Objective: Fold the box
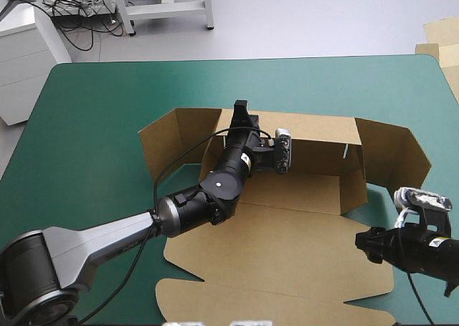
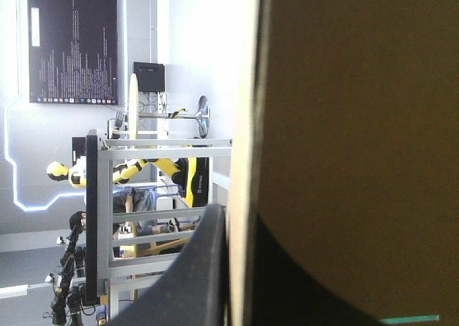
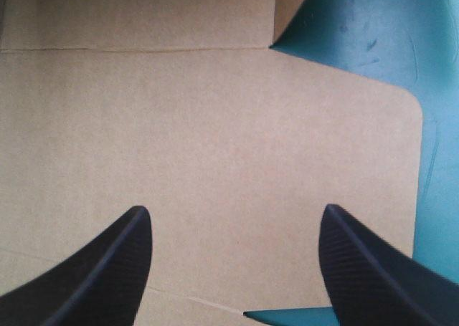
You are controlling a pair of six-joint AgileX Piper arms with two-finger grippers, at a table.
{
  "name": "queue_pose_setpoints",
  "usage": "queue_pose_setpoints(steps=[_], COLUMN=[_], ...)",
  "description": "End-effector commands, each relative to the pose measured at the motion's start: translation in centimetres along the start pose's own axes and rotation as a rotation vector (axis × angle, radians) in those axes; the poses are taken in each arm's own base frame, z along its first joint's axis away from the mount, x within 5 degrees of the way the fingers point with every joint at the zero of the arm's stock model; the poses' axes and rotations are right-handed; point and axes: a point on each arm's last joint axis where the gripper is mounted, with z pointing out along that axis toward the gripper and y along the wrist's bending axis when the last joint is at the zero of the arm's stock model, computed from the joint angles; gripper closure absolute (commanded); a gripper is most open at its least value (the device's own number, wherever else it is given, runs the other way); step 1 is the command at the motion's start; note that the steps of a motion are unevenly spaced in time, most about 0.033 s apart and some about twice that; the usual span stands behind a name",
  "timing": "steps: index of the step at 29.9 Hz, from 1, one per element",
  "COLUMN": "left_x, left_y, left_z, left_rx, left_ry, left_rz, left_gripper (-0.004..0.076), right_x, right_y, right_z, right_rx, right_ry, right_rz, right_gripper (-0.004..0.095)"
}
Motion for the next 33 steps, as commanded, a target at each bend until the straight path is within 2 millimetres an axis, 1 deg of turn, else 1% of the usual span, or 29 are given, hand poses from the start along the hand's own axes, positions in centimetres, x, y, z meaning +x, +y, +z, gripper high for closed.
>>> queue_pose_setpoints(steps=[1, 3, 5, 7, 10, 14, 18, 23, 27, 30, 33], left_x=[-0.2, 0.1, 0.7, 1.3, 2.0, 2.0, 1.9, 1.8, 1.5, 1.5, 1.5], left_y=[2.1, 1.3, 0.2, -0.9, -2.0, -2.1, -2.1, -2.2, -2.5, -2.5, -2.5], left_z=[-1.5, -1.5, -1.4, -1.3, -1.3, -1.3, -1.3, -1.3, -1.2, -1.2, -1.2], left_rx=[-0.102, -0.133, -0.163, -0.15, -0.132, -0.128, -0.124, -0.113, -0.086, -0.086, -0.086], left_ry=[-0.021, -0.015, -0.009, 0.009, 0.032, 0.028, 0.024, 0.01, -0.022, -0.022, -0.022], left_rz=[-0.06, -0.012, 0.059, 0.086, 0.097, 0.081, 0.079, 0.08, 0.081, 0.081, 0.08], left_gripper=[0.0734, 0.0734, 0.0734, 0.0734, 0.0734, 0.0734, 0.0734, 0.0734, 0.0734, 0.0734, 0.0734], right_x=[-1.9, -2.8, -3.9, -4.9, -6.1, -7.8, -10.5, -13.9, -17.0, -19.2, -20.6], right_y=[1.0, 1.3, 1.7, 2.1, 2.3, 2.2, 1.9, 1.4, 0.7, -0.2, -1.2], right_z=[-2.4, -3.9, -5.3, -6.5, -7.3, -7.5, -7.7, -7.4, -6.7, -5.4, -3.4], right_rx=[0.01, 0.053, 0.086, 0.097, 0.099, 0.099, 0.114, 0.117, 0.122, 0.122, 0.104], right_ry=[-0.117, -0.191, -0.269, -0.332, -0.367, -0.369, -0.429, -0.424, -0.425, -0.398, -0.364], right_rz=[-0.066, -0.1, -0.103, -0.114, -0.124, -0.122, -0.129, -0.131, -0.131, -0.125, -0.129], right_gripper=[0.0288, 0.0288, 0.0288, 0.0288, 0.0288, 0.0288, 0.0288, 0.0288, 0.0288, 0.0288, 0.0288])
